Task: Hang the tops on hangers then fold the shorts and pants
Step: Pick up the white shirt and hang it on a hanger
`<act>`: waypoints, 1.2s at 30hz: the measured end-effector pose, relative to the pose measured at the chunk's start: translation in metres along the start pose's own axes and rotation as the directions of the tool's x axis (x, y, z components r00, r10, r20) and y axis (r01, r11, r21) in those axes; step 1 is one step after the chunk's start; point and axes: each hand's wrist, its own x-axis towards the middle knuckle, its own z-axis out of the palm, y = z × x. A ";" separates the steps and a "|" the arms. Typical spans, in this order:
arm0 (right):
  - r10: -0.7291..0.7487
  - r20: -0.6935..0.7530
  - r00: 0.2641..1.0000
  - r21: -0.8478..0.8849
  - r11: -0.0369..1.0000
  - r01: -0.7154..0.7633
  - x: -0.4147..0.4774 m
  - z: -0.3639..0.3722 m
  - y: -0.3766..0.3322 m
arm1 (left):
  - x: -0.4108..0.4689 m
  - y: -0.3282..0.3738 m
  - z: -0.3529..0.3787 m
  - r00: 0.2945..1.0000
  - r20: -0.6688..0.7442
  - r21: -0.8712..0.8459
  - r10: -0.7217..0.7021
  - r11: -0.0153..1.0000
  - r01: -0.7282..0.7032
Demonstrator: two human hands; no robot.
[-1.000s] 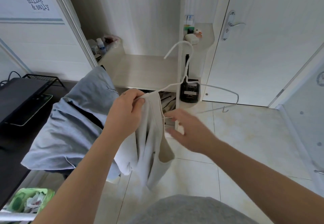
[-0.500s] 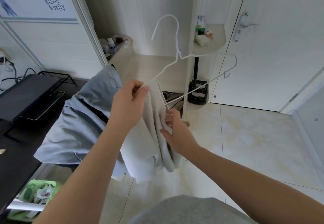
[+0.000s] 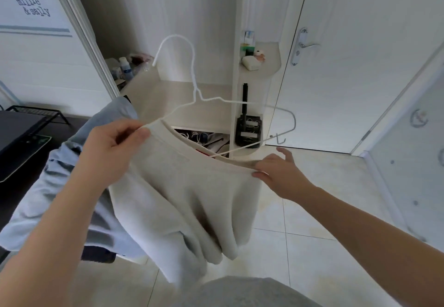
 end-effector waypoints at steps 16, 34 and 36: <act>-0.010 -0.212 0.977 0.185 0.981 0.050 -0.005 -0.084 0.020 | 0.015 -0.006 -0.032 0.997 0.075 0.051 0.003 0.999 -0.007; -0.106 -0.403 0.909 0.284 0.930 0.234 0.030 -0.134 -0.038 | 0.026 0.026 0.023 0.978 0.199 0.298 0.063 0.947 -0.122; -0.090 -0.398 0.913 0.366 0.897 0.248 0.036 -0.131 -0.060 | 0.026 0.037 0.034 0.979 0.166 0.264 0.118 0.951 -0.159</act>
